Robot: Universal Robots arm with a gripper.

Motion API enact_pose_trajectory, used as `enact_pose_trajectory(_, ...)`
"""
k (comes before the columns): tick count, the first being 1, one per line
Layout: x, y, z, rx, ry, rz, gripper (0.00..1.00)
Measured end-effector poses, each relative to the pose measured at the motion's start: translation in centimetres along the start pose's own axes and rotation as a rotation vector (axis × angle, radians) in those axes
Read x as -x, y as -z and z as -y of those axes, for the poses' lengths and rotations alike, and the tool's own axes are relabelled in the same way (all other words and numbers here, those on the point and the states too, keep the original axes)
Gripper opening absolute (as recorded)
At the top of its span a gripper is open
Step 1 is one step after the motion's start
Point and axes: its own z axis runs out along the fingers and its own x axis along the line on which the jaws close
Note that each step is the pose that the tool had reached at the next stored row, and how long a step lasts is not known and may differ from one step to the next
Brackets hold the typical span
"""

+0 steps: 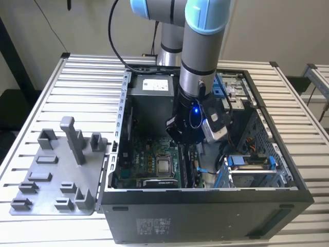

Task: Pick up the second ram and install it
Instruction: 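Insert the second ram into the second slot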

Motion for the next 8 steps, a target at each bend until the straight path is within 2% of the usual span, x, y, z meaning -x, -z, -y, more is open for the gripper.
enact_pose_trajectory(2,-0.01,0.0,0.0,0.0012,0.0,-0.0001,0.11)
enact_pose_trajectory(8,-0.04,0.0,0.0,0.0049,0.0,-0.0001,0.11)
